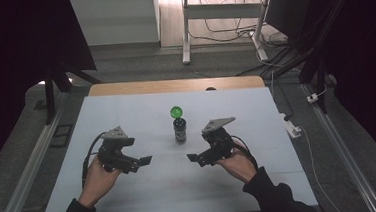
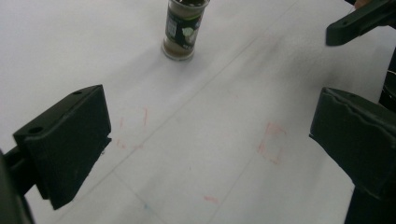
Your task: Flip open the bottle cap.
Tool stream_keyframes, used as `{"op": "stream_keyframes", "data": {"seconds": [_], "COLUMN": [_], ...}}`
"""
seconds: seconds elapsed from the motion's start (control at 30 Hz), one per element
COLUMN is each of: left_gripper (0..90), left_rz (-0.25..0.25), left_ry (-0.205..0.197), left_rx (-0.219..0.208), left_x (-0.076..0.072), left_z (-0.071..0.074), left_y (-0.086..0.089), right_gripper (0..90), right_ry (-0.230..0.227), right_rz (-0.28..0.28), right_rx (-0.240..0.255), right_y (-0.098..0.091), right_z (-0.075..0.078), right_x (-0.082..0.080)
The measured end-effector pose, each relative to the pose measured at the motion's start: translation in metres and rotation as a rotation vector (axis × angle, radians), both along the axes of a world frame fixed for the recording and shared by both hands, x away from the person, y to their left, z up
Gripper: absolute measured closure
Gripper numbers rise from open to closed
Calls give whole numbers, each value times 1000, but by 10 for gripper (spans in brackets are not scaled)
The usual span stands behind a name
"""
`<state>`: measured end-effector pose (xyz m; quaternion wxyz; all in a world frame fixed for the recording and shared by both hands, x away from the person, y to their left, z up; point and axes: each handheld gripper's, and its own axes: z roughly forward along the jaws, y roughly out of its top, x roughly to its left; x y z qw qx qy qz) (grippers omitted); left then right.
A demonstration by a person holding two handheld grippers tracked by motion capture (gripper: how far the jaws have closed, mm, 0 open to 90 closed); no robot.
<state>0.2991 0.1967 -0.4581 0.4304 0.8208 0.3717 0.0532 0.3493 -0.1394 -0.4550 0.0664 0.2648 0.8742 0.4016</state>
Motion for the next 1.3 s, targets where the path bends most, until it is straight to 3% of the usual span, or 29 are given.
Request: {"op": "stream_keyframes", "data": {"seconds": [0.3, 0.67, 0.93, 1.3], "left_gripper": [0, 0, 0, 0], "left_rz": [47, 131, 210, 259], "left_ry": [-12, -22, -26, 1], "left_rx": [-28, -63, -49, 21], "left_x": [-30, -69, -96, -112], "left_z": [-1, -5, -13, -20], "left_y": [24, 59, 84, 95], "right_gripper": [0, 0, 0, 0], "right_ry": [-20, -62, -68, -20], "right_rz": [-54, -185, -293, -384], "right_rx": [19, 61, 66, 31], "right_y": [-37, -90, -129, -164], "right_z": [7, 14, 10, -1], "right_x": [-21, -53, -76, -100]}}
